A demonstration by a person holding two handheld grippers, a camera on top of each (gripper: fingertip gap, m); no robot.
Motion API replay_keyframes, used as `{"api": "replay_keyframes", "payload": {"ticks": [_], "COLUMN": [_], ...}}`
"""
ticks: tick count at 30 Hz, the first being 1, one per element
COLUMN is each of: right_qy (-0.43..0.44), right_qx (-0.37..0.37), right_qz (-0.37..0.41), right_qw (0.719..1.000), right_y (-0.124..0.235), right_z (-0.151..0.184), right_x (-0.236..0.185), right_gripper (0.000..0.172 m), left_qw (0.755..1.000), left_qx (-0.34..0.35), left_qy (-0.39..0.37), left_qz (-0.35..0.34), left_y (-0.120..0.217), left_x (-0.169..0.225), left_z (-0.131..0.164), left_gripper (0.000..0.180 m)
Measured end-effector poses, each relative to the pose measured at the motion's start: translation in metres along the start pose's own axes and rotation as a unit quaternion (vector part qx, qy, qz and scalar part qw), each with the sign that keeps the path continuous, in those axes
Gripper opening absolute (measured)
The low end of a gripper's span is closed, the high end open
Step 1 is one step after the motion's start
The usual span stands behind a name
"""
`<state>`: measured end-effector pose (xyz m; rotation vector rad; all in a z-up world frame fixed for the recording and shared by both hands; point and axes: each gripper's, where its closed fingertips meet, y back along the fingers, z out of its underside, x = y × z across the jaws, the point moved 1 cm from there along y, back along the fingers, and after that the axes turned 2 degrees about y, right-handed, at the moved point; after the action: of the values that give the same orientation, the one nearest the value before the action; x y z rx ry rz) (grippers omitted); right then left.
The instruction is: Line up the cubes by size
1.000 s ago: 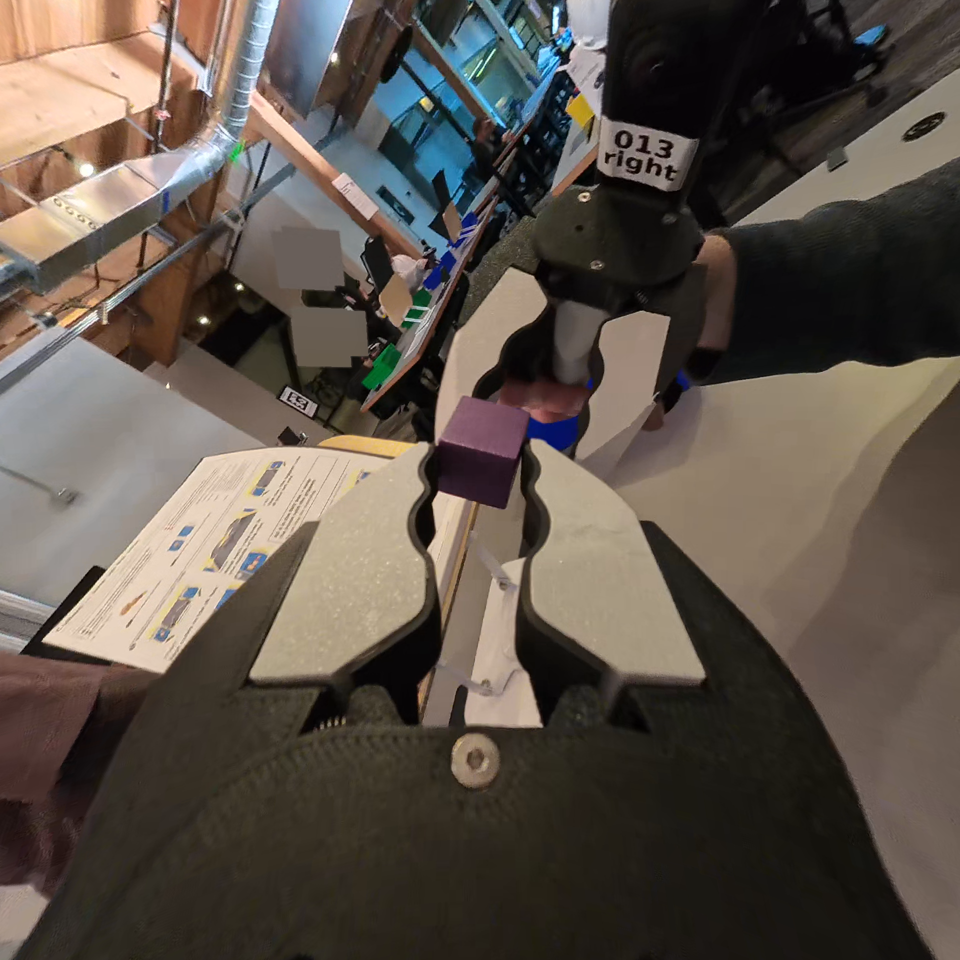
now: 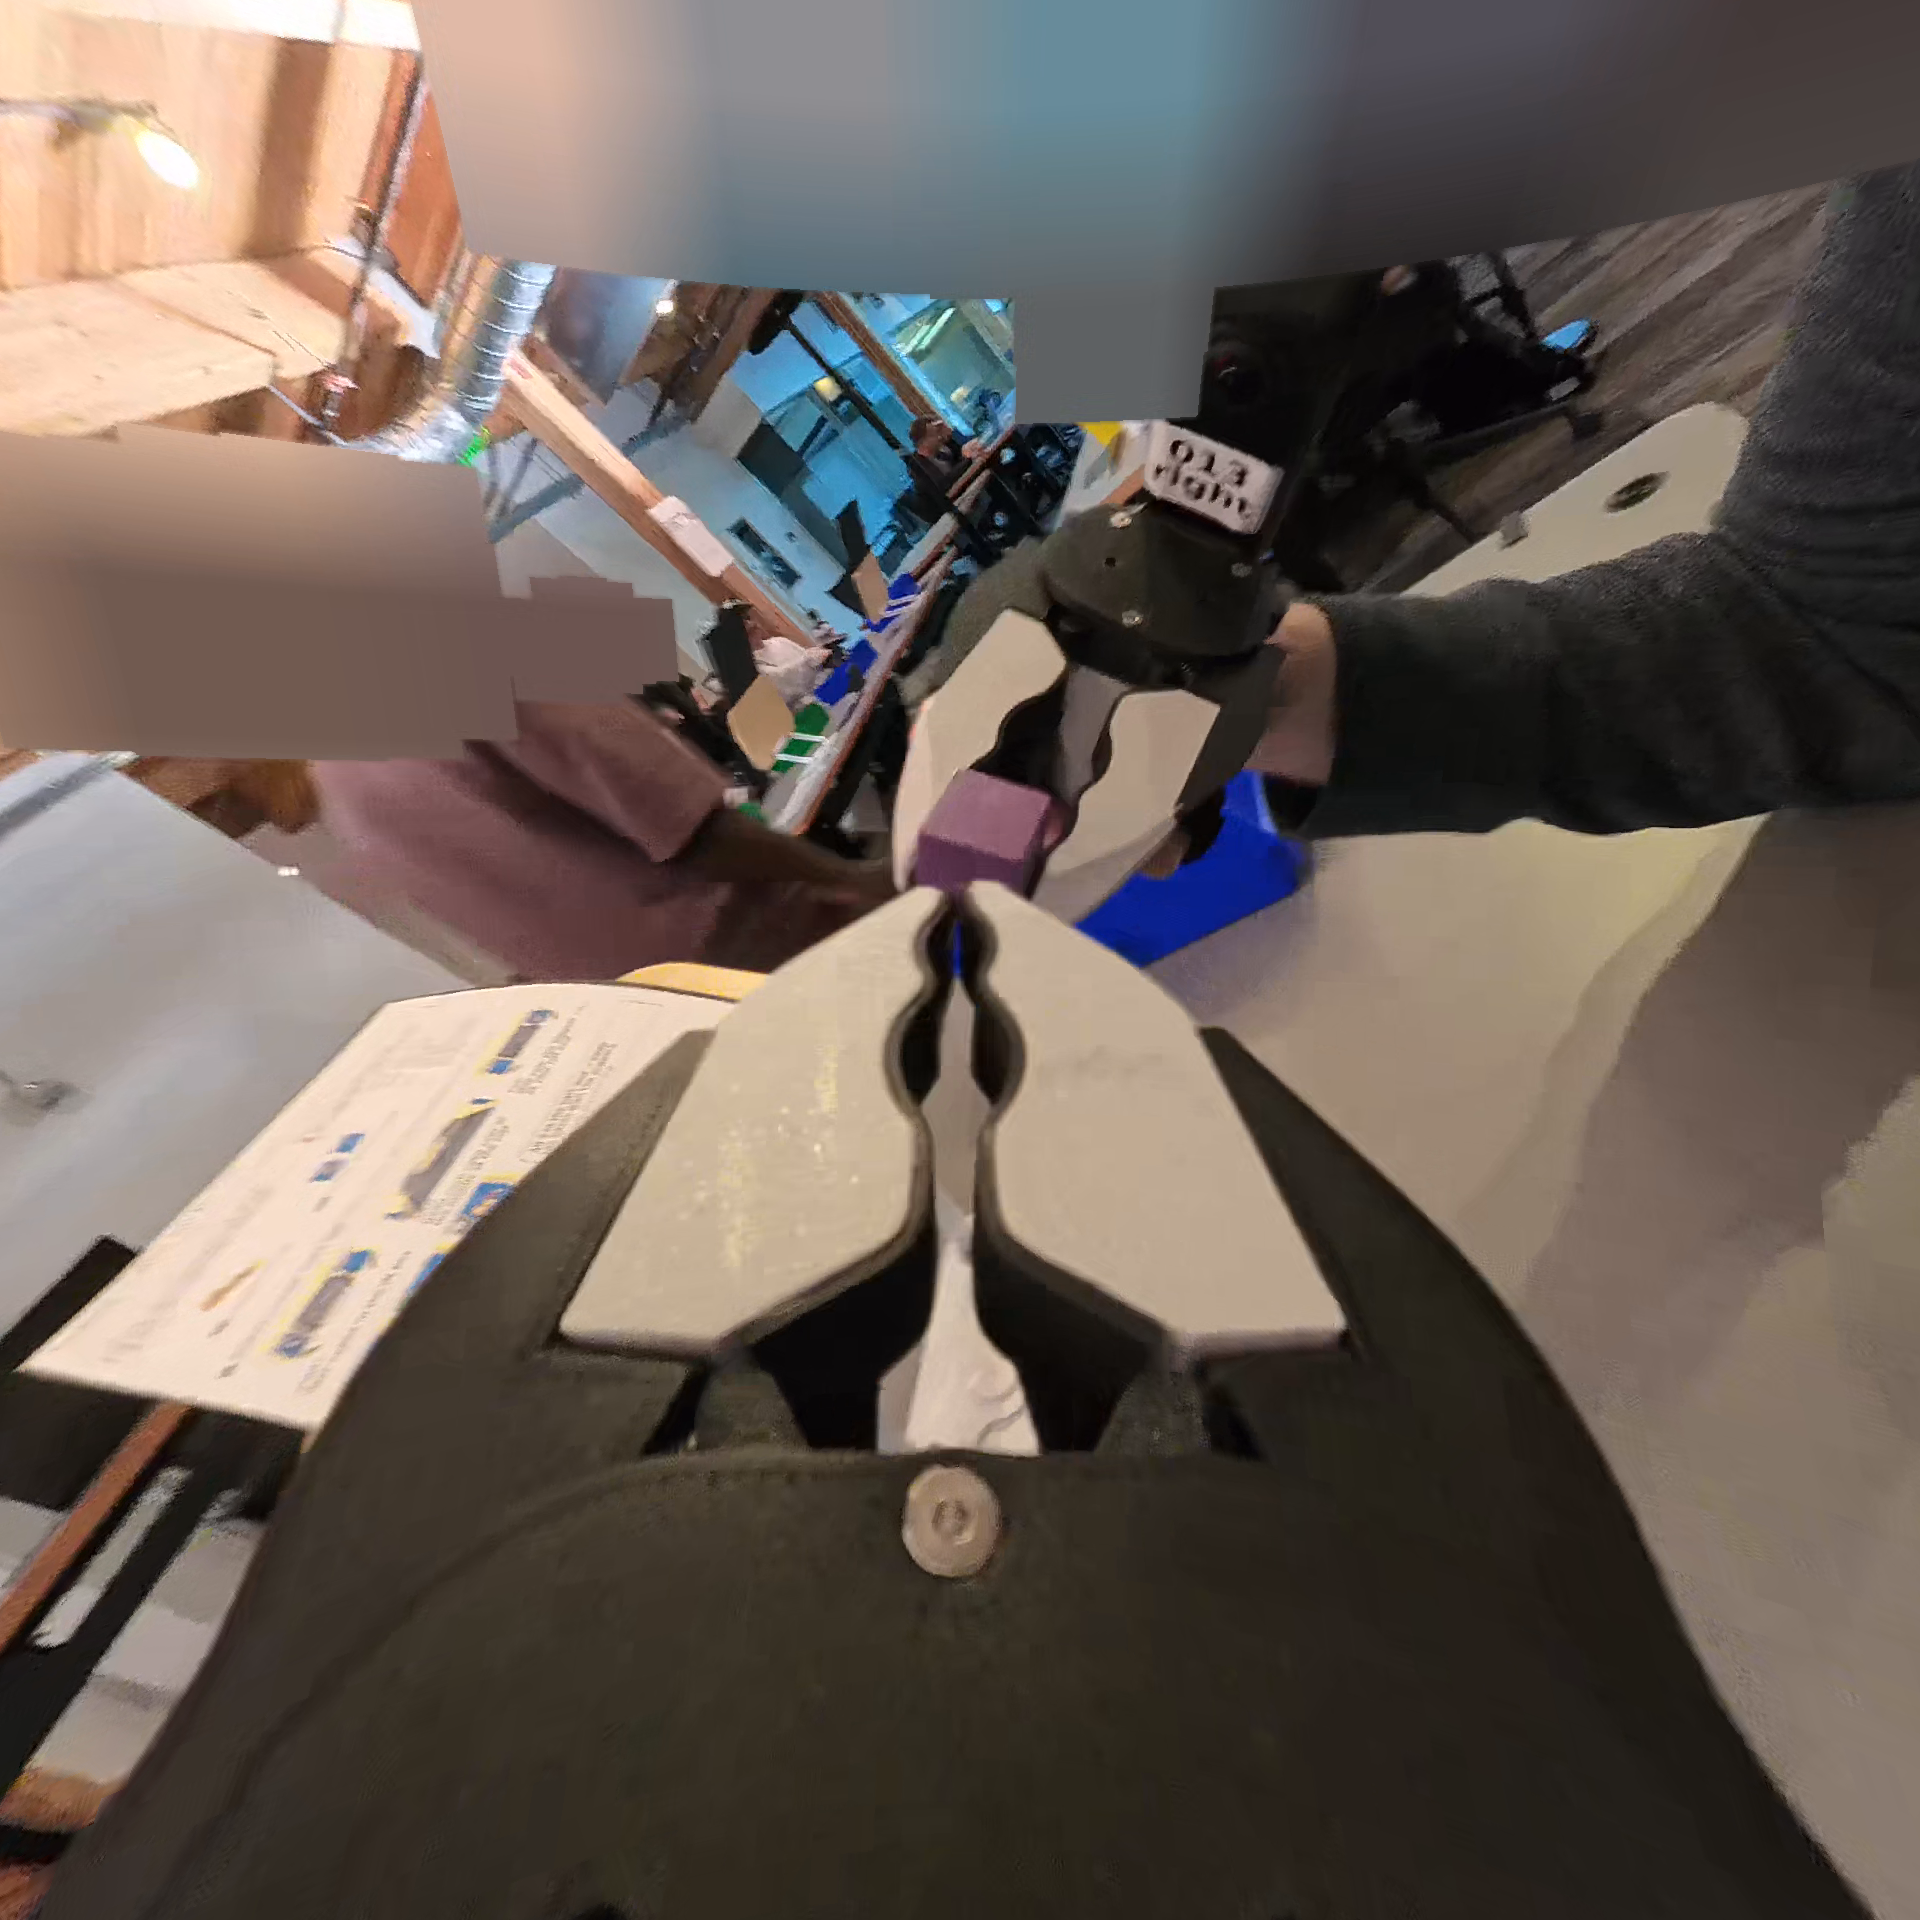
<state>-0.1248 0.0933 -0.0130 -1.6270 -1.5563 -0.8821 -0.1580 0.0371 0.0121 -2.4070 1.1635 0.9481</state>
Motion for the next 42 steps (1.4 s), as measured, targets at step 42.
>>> {"api": "replay_keyframes", "payload": {"ticks": [42], "right_qy": [-0.068], "right_qx": [-0.664], "right_qz": [-0.341], "right_qw": [0.662], "right_y": [0.371], "right_z": [0.418], "right_x": [-0.011], "right_gripper": [0.028], "left_qw": [0.989], "left_qx": [-0.134], "left_qy": [-0.049], "left_qz": [-0.031], "left_y": [-0.005], "left_x": [-0.005], "left_z": [0.030], "left_gripper": [0.000]}}
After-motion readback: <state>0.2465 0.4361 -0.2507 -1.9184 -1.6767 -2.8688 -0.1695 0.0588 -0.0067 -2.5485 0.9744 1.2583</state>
